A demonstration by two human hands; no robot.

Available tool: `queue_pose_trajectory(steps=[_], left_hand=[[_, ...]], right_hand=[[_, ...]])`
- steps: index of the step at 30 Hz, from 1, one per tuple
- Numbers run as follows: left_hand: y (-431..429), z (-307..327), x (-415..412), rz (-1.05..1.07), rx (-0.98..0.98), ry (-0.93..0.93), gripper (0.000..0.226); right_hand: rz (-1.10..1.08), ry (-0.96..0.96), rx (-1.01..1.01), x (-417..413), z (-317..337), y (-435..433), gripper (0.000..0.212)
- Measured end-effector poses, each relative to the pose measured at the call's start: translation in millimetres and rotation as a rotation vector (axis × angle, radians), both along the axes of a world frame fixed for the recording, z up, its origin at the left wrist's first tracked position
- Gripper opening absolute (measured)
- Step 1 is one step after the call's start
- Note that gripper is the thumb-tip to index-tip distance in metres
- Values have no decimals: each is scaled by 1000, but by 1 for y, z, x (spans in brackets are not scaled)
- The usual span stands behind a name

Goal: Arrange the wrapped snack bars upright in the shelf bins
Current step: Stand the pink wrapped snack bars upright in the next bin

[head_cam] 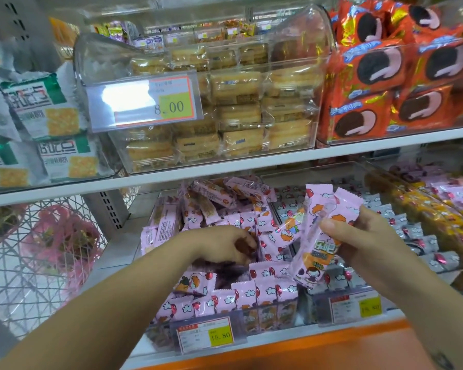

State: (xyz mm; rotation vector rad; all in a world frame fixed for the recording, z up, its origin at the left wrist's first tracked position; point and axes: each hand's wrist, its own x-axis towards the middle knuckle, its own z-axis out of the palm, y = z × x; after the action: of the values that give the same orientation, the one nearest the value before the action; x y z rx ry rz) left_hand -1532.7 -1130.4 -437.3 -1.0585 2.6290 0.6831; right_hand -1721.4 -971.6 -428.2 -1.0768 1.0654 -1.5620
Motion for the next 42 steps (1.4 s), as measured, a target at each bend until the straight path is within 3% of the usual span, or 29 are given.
queue_pose_trajectory(steps=[3,12,16,23,29,35,40,42], left_hand=[[-9,-16,-7,-25,-1,-75,50],[-8,-35,-5,-195,-143,-259,35],[-4,-32,-6,-169,-147,-256,31],[-1,-8,8,11,25,-23,40],[5,6,20,125,71,199,44],[9,16,28,265,64,398,44],[14,22,32,285,93,411,33],[15,26,33,286,102,322,35]], right_hand=[[-9,35,-5,-1,-3,-1,88],[24,45,-18,-2,-4,-1,87],[31,58,-19,1,-3,-1,81],[23,55,-16,1,-1,2,88],[54,-4,-52,3,3,4,59],[9,4,-31,2,2,4,86],[10,0,-46,4,6,6,82],[21,-5,-52,4,7,7,67]])
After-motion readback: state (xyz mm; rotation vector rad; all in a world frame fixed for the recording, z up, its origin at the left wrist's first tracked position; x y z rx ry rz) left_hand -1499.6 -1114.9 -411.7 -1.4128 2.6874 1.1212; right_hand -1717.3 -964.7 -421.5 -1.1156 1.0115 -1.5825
